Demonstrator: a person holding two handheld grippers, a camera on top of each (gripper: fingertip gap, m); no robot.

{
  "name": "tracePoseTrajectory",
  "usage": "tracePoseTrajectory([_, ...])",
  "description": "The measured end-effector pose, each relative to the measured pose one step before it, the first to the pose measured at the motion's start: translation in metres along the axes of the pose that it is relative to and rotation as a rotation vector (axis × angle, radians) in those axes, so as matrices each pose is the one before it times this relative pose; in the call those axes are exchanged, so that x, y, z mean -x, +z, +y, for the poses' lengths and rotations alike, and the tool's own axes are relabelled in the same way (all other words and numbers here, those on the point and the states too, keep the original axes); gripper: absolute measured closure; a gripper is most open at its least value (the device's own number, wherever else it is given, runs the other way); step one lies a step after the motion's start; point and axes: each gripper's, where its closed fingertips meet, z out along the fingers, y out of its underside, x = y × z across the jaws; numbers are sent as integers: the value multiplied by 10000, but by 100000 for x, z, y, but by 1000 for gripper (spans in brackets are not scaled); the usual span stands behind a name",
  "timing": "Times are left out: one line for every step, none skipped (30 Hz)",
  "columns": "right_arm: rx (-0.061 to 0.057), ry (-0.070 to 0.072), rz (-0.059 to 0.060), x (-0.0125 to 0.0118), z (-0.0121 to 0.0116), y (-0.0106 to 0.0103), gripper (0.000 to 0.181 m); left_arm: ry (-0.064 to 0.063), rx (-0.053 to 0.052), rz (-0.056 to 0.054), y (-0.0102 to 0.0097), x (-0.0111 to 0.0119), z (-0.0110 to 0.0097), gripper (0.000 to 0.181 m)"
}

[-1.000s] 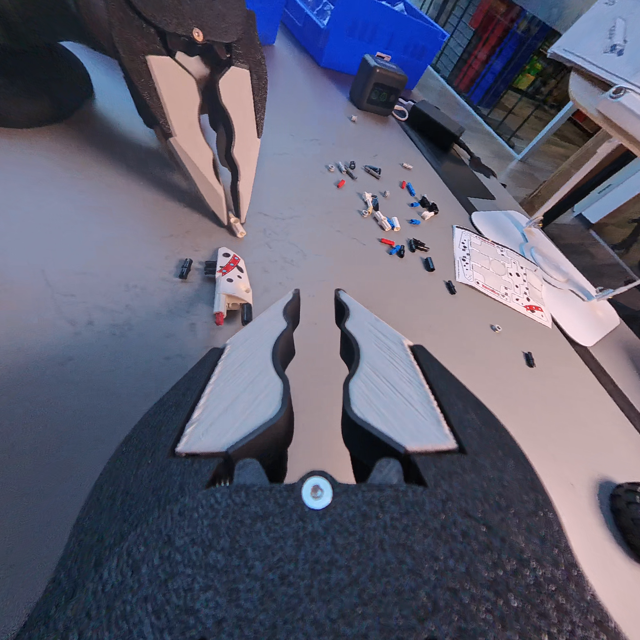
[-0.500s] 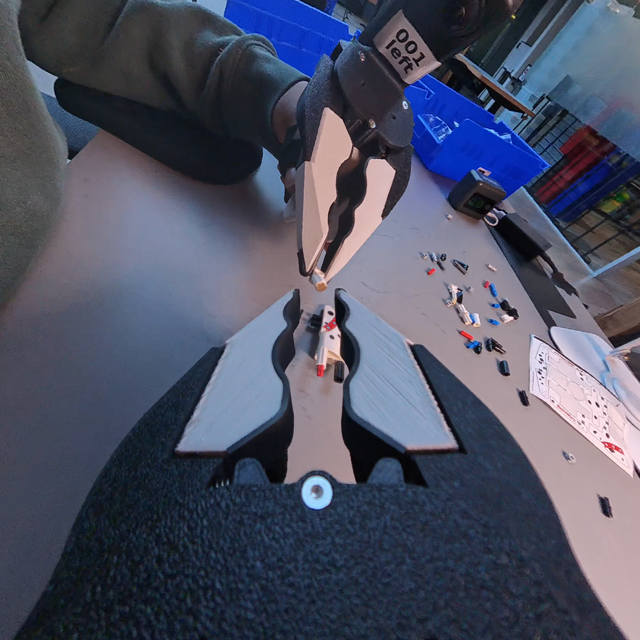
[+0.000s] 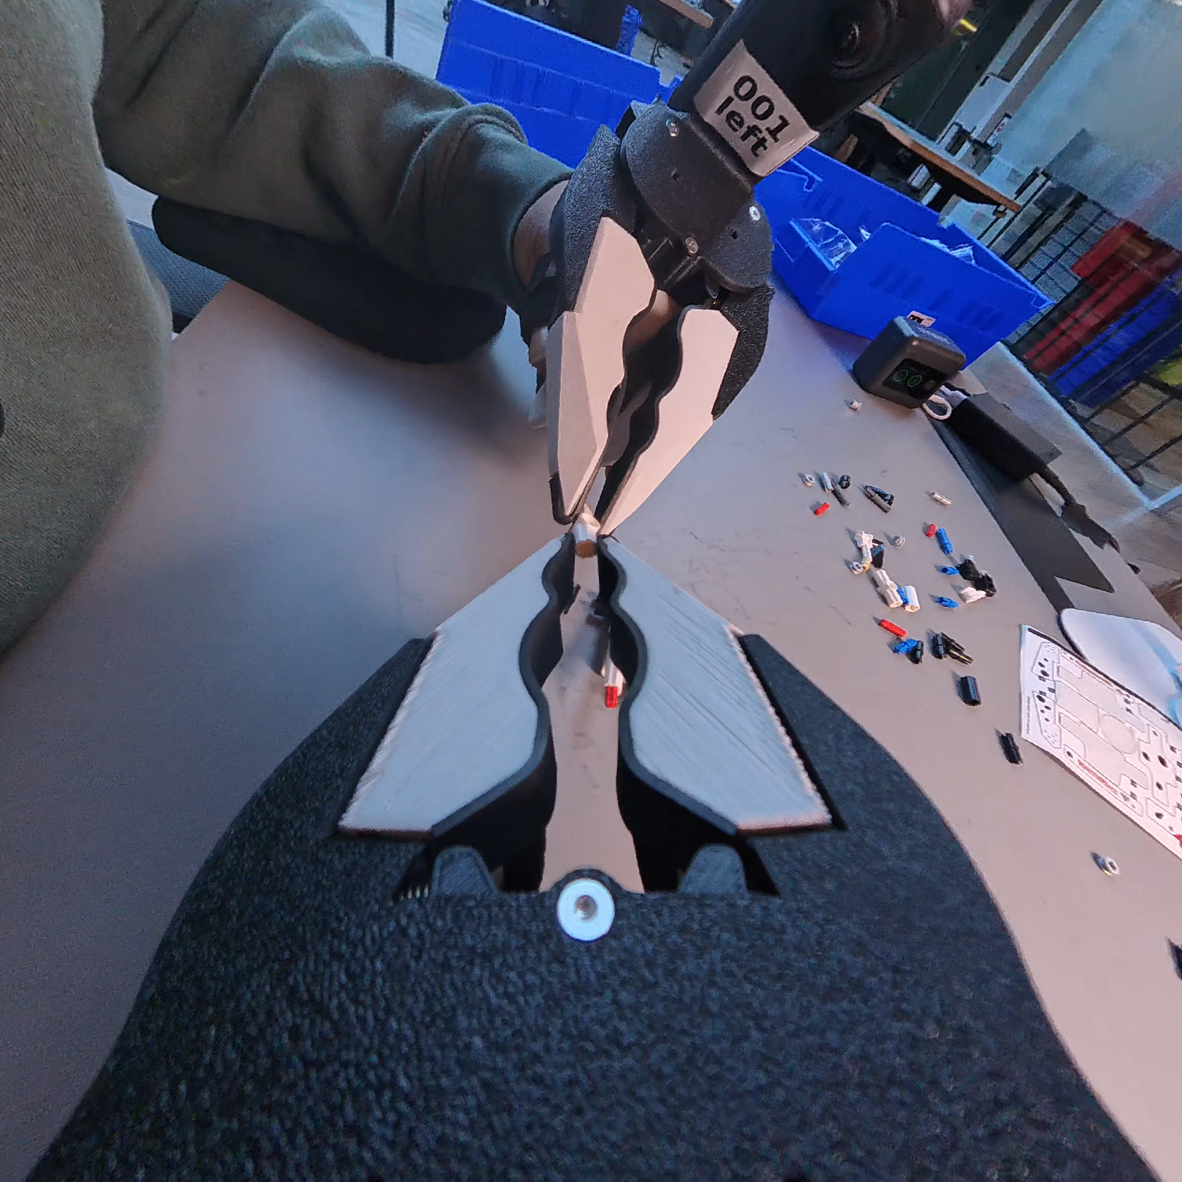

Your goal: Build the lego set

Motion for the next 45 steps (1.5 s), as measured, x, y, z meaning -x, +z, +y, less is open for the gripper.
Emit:
tracePoseTrajectory([-38, 45, 58, -167, -50, -103, 175, 1, -26, -75, -89, 120, -18, 174])
tracePoseTrajectory([-44, 57, 54, -184, -43, -141, 175, -8, -16, -49, -71, 72, 10, 174])
tracePoseTrajectory([-46, 69, 54, -190, -60, -150, 175, -17, -46, -40, -42, 71, -40, 173])
tracePoseTrajectory([-45, 56, 29, -139, -51, -142, 175, -18, -36, -27, -19, 33, -57, 173])
tracePoseTrajectory([-36, 38, 16, -82, -64, -104, 175, 1, -19, -36, -2, 52, -43, 174])
tracePoseTrajectory([-27, 18, 29, -59, -62, -40, 175, 8, -15, -20, 10, 17, -27, 175])
tracePoseTrajectory([-16, -4, 11, 1, -47, -2, 175, 4, -2, 0, 5, -11, -1, 175])
tracePoseTrajectory([-1, 4, 8, -1, -6, 5, 175, 9, -16, -16, -10, 26, -1, 175])
tracePoseTrajectory([-4, 18, 6, -20, -6, -1, 175, 9, -30, -19, -20, 6, -40, 175])
tracePoseTrajectory([-17, 25, 5, -30, -19, -25, 175, 7, -38, -17, -22, 13, -62, 175])
tracePoseTrajectory([-32, 34, 17, -54, -54, -25, 175, 0, -46, -22, -21, 29, -75, 175])
tracePoseTrajectory([-33, 40, 29, -84, -61, -24, 175, -8, -50, -38, -22, 55, -70, 175])
tracePoseTrajectory([-36, 23, 20, -53, -63, -26, 175, 3, -43, -21, -19, 32, -64, 175])
tracePoseTrajectory([-35, 22, 20, -51, -53, -24, 175, 5, -34, -35, -6, 45, -44, 173])
tracePoseTrajectory([-57, 22, 23, -40, -96, -24, 175, -5, -19, -71, 13, 95, -26, 171])
tracePoseTrajectory([-65, 42, -9, 0, -122, -20, 175, -11, -17, -24, 20, 36, -19, 168])
tracePoseTrajectory([-52, 67, -27, 14, -90, -10, 175, 9, -32, 23, 9, -61, -52, 168])
tracePoseTrajectory([-20, 43, -9, -3, -9, -1, 175, 28, -35, 14, 14, -64, -61, 170])
tracePoseTrajectory([10, 6, 3, -29, 42, 1, 175, 35, -6, 20, 22, -82, -16, 173])
tracePoseTrajectory([5, 2, 11, -24, 33, -8, 175, 36, 10, 23, 36, -85, 7, 175])
tracePoseTrajectory([-20, 27, -7, -6, -21, -7, 175, 27, 10, -43, 28, 38, 22, 175])
tracePoseTrajectory([-14, 31, -5, -20, -9, -8, 175, -2, -9, -3, -10, -1, -16, 175])
tracePoseTrajectory([-21, 18, 18, -37, -35, -13, 175, 1, -32, -16, -31, 17, -44, 175])
tracePoseTrajectory([-17, 8, 51, -85, -25, 0, 175, 15, -53, -49, -53, 62, -91, 176])
tracePoseTrajectory([-14, 0, 88, -142, -22, -2, 175, 8, -60, -78, -60, 116, -101, 176])
tracePoseTrajectory([-8, -5, 142, -231, -14, 10, 175, -4, -64, -120, -48, 185, -114, 176])
tracePoseTrajectory([12, -16, 176, -285, 18, 19, 175, 10, -68, -143, -66, 214, -122, 176])
tracePoseTrajectory([18, -28, 156, -235, 47, 23, 175, 32, -50, -128, -78, 176, -89, 181])
tracePoseTrajectory([44, -30, 303, -486, 87, -1, 175, 67, -116, -119, -81, 143, -188, 181])
tracePoseTrajectory([110, -38, 356, -616, 186, -8, 174, -1, -91, -108, -61, 136, -178, 181])
tracePoseTrajectory([73, -22, 195, -398, 150, -46, 174, -6, -53, -173, -31, 248, -129, 181])
tracePoseTrajectory([-41, 53, 11, -104, -22, -56, 174, 29, -28, -193, -8, 252, -77, 181])
tracePoseTrajectory([-71, 108, -28, 8, -95, -30, 174, 4, 9, -101, 20, 146, 3, 181])
tracePoseTrajectory([-19, 47, -11, 30, -55, 24, 175, -37, 39, -57, 47, 103, 84, 181])
tracePoseTrajectory([9, -47, 3, 46, -4, 29, 175, -37, 39, -65, 32, 137, 106, 181])
tracePoseTrajectory([-10, -52, -6, 73, -33, 28, 175, -31, 43, -64, 16, 139, 116, 181])
tracePoseTrajectory([-11, 4, -47, 108, -36, 34, 175, -31, 0, -77, -11, 171, 41, 181])
tracePoseTrajectory([-11, 33, -54, 87, -12, 13, 175, -51, -47, -60, -43, 154, -37, 181])
tracePoseTrajectory([-21, 30, -16, 1, -18, -15, 175, -72, -83, 2, -84, 98, -85, 181])
tracePoseTrajectory([-17, 41, -44, 28, -14, -27, 175, -131, -91, 56, -76, 57, -83, 179])
tracePoseTrajectory([-21, 62, -71, 70, -26, -30, 175, -203, -81, 100, -73, 33, -77, 173])
tracePoseTrajectory([-25, 46, -124, 161, -29, -37, 175, -272, -75, 182, -60, -62, -71, 168])
tracePoseTrajectory([-79, 20, -141, 214, -125, -69, 175, -305, -60, 269, -64, -159, -50, 164])
tracePoseTrajectory([-124, 2, -147, 239, -230, -84, 175, -337, -83, 333, -56, -278, -99, 161])
tracePoseTrajectory([-158, 16, -130, 224, -302, -97, 175, -344, -127, 348, -60, -331, -196, 158])
